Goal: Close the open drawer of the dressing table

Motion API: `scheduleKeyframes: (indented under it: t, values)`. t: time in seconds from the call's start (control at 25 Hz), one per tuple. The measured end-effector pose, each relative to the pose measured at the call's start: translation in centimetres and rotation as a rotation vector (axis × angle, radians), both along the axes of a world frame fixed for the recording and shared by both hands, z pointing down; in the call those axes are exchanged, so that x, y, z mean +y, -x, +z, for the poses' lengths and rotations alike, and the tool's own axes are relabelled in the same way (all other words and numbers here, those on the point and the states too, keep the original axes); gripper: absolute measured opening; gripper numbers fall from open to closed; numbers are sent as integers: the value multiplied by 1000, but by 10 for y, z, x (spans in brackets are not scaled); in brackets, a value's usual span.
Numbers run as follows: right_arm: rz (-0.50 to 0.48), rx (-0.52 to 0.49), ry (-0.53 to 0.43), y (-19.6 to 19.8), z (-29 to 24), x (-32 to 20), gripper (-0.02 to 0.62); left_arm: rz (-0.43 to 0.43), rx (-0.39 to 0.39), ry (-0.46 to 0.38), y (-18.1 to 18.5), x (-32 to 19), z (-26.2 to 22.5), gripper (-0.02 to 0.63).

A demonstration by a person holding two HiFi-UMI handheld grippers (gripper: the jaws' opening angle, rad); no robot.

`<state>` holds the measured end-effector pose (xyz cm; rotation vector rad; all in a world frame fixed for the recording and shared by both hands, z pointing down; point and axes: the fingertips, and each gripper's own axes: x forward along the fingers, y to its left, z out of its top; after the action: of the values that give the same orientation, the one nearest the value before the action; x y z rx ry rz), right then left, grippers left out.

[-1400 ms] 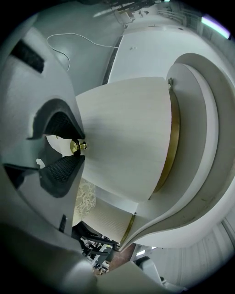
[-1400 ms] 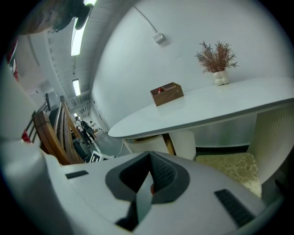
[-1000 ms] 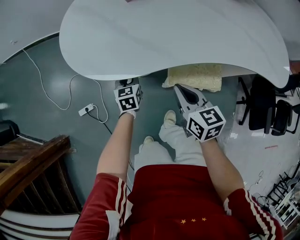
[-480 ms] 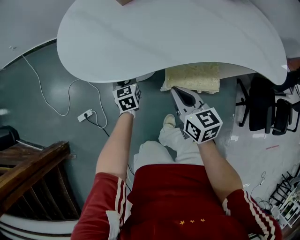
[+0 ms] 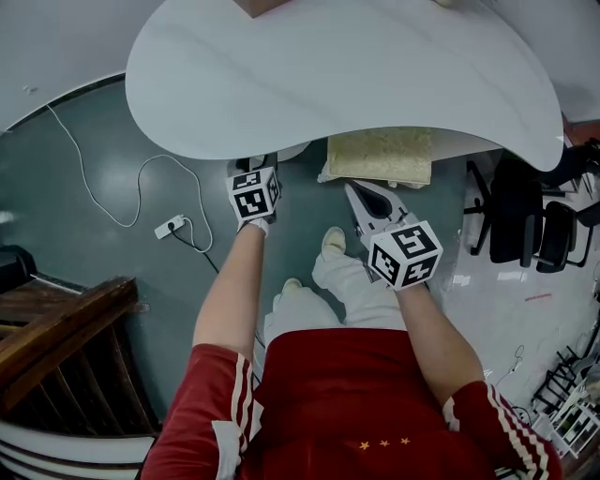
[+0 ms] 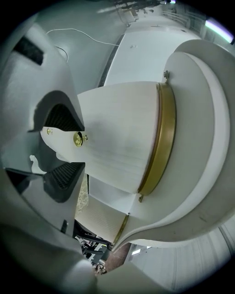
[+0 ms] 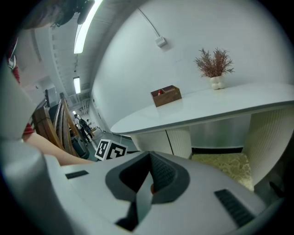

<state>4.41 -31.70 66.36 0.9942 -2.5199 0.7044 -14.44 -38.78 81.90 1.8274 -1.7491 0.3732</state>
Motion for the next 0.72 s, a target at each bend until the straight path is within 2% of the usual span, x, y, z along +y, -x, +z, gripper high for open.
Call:
scheduleKeyframes:
  t: [0.24, 0.52, 0.72]
  values:
    - [-21, 33, -8, -7, -42, 12, 6, -12, 17, 31, -6, 28, -22, 206]
    - [-51, 56, -65, -12, -96, 26, 6, -5, 35, 12, -11, 72, -71, 190]
    - [-38, 64, -85, -12, -126, 56, 6, 40, 13, 0, -12, 117, -108, 181]
